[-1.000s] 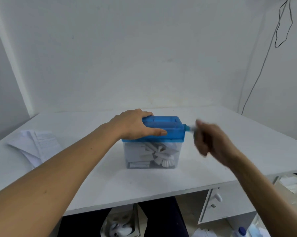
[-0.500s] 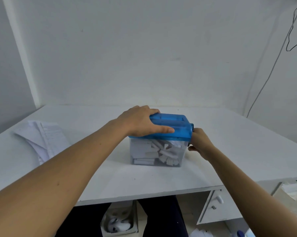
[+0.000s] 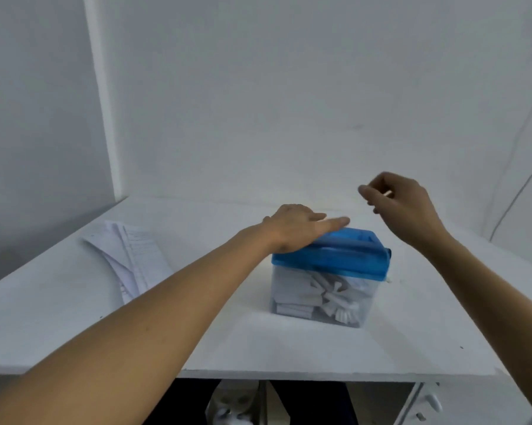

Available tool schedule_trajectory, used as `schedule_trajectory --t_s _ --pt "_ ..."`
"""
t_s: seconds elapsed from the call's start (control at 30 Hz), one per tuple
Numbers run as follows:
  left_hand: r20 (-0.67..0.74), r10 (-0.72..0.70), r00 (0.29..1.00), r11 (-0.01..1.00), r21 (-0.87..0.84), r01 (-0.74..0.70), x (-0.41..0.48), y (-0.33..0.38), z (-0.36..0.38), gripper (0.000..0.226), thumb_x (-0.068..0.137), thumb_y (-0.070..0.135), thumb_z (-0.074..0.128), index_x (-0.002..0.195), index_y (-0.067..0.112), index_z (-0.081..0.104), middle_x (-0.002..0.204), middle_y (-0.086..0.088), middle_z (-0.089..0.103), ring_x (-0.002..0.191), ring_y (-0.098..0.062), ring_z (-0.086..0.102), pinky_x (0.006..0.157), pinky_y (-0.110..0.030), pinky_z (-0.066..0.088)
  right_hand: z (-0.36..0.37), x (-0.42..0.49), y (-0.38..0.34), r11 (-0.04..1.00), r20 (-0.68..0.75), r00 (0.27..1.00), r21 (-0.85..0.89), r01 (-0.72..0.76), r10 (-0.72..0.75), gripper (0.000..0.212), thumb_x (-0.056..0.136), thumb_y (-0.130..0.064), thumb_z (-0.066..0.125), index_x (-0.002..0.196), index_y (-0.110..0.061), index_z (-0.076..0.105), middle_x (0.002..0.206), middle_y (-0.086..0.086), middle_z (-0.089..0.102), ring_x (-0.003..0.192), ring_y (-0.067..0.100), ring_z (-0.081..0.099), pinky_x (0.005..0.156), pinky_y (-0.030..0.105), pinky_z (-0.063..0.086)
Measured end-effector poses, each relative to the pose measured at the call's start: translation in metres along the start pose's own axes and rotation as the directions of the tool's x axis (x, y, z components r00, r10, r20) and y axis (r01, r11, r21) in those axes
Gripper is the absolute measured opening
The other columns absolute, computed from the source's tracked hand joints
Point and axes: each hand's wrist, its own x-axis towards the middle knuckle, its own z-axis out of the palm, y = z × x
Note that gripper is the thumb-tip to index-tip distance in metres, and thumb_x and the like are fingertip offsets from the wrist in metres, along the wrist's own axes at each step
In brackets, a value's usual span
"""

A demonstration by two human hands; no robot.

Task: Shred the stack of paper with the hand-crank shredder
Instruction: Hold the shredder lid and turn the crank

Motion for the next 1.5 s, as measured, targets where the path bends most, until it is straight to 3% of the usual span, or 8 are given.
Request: schedule_trajectory --t_s 0.17,0.37,0.6,0.7,0.9,1.13,1.4,1.5 --pt "-0.231 -0.029 0.972 0.859 -0.503 -0.094 -0.012 -0.031 -0.014 0.048 0.108 0.039 0.037 0.151 0.022 0.047 0.159 0.001 0.041 0.147 -0.015 0.035 0.109 -0.027 0.026 0.035 0.001 -0.084 0.975 0.150 0.963 0.039 0.221 -0.224 0.016 0.096 -0.040 0.060 0.088 -0.027 0.063 0.085 -0.013 0.066 0.070 0.003 0.062 0.062 0.019 0.042" --pt "-0.457 -0.255 0.852 0.949 -0.287 0.130 -0.067 -0.150 -0.047 0.021 0.099 0.019 0.060 0.117 0.025 0.068 0.124 0.005 0.056 0.113 -0.013 0.055 0.086 -0.021 0.037 0.108 -0.009 -0.138 0.955 0.376 0.881 0.192 0.228 -0.286 0.020 0.095 -0.041 0.061 0.084 -0.025 0.065 0.085 -0.007 0.069 0.078 0.013 0.067 0.071 0.032 0.053" --pt "-0.592 -0.465 0.658 0.885 -0.299 0.356 -0.142 -0.256 -0.046 0.017 0.097 0.010 0.058 0.102 0.024 0.067 0.111 0.002 0.064 0.086 -0.004 0.057 0.068 -0.013 0.039 0.221 -0.028 -0.144 0.997 0.693 0.717 0.054 0.053 -0.075 0.027 0.093 -0.040 0.065 0.097 -0.013 0.065 0.090 0.004 0.068 0.081 0.021 0.062 0.078 0.036 0.054" --pt "-0.607 -0.445 0.658 0.895 -0.268 0.357 -0.150 -0.271 -0.031 0.012 0.097 0.018 0.060 0.096 0.030 0.062 0.105 0.006 0.062 0.089 -0.010 0.059 0.073 -0.022 0.043 0.253 -0.041 -0.147 1.000 0.715 0.699 -0.011 -0.014 0.018 0.052 0.092 -0.049 0.064 0.112 0.000 0.064 0.107 0.014 0.069 0.090 0.027 0.065 0.083 0.039 0.053" --pt "-0.560 -0.367 0.743 0.883 0.043 0.468 -0.146 -0.268 -0.024 0.026 0.093 0.053 0.063 0.108 0.032 0.057 0.106 0.013 0.051 0.103 -0.013 0.048 0.089 -0.037 0.044 0.291 -0.048 -0.142 0.986 0.702 0.694 -0.082 -0.147 0.162 0.055 0.078 -0.052 0.078 0.063 -0.018 0.038 0.060 -0.004 0.037 0.056 0.015 0.039 0.055 0.028 0.028" --pt "-0.544 -0.384 0.746 0.872 0.053 0.487 -0.146 -0.266 -0.024 0.029 0.091 0.058 0.062 0.107 0.037 0.049 0.106 0.012 0.047 0.103 -0.012 0.044 0.085 -0.034 0.037 0.287 -0.045 -0.128 0.962 0.616 0.769 0.064 -0.267 0.172 0.031 0.084 -0.033 0.077 0.099 -0.006 0.071 0.097 0.010 0.072 0.090 0.023 0.070 0.083 0.040 0.060" --pt "-0.544 -0.368 0.754 0.879 0.059 0.473 -0.146 -0.265 -0.022 0.025 0.094 0.055 0.060 0.106 0.035 0.051 0.107 0.012 0.048 0.105 -0.012 0.046 0.087 -0.034 0.037 0.287 -0.043 -0.117 0.874 0.560 0.794 0.233 -0.426 0.238 0.017 0.090 -0.028 0.071 0.097 -0.012 0.071 0.099 0.007 0.072 0.088 0.023 0.070 0.071 0.033 0.058" --pt "-0.618 -0.302 0.726 0.912 0.034 0.408 -0.148 -0.262 -0.022 0.017 0.096 0.048 0.061 0.101 0.032 0.061 0.104 0.013 0.052 0.102 -0.012 0.051 0.087 -0.035 0.039 0.284 -0.042 -0.115 0.729 0.602 0.749 0.375 -0.572 0.278 0.015 0.091 -0.021 0.072 0.095 -0.007 0.071 0.101 0.016 0.074 0.085 0.025 0.070 0.074 0.036 0.061"
